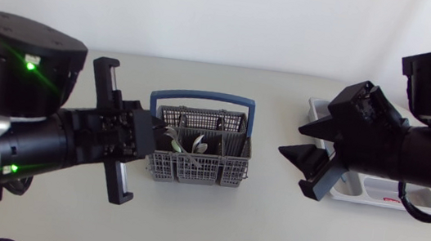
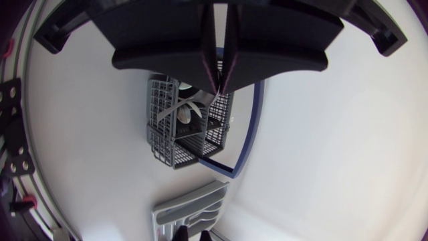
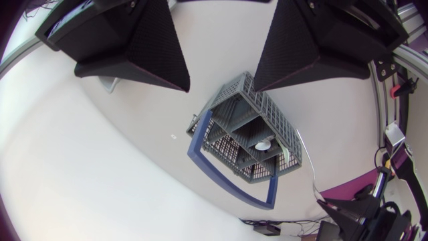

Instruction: Sort the cutlery from the basket into the organizer compartments.

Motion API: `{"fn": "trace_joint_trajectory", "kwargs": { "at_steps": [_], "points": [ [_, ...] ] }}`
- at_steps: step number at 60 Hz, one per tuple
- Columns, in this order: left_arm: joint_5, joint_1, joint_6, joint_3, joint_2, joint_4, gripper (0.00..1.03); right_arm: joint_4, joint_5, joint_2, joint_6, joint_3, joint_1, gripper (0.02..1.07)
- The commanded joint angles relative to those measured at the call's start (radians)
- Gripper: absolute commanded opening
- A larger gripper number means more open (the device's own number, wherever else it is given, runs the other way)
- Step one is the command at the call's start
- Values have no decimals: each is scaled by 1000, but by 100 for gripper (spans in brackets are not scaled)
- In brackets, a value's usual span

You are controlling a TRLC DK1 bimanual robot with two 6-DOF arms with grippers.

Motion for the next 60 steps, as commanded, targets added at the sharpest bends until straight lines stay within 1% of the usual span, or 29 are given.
{"fn": "trace_joint_trajectory", "kwargs": {
  "at_steps": [1,5,12,16,20,23,34,39,47,50,55,60],
  "points": [
    [24,-3,-148,103,2,-33,3,20,59,-29,30,-37,75,72],
    [61,-3,-241,151,17,-76,3,45,127,-42,33,-49,141,72],
    [104,1,-372,198,54,-109,3,72,234,-52,35,-57,255,72],
    [129,4,-430,224,77,-127,3,86,268,-57,35,-61,292,72],
    [162,21,-491,254,114,-148,3,102,282,-61,41,-66,318,72],
    [215,41,-548,284,149,-175,3,129,306,-65,39,-78,341,72],
    [319,106,-646,349,235,-221,3,175,359,-65,28,-107,407,71],
    [356,122,-680,367,262,-228,3,198,372,-65,19,-120,433,71],
    [386,124,-726,389,301,-236,3,257,388,-61,-8,-150,448,69],
    [388,121,-740,395,316,-236,3,286,394,-57,-22,-163,453,69],
    [388,113,-758,404,338,-239,3,330,418,-43,-47,-181,466,65],
    [393,104,-775,424,371,-244,3,392,441,-5,-77,-201,479,64]
  ]
}}
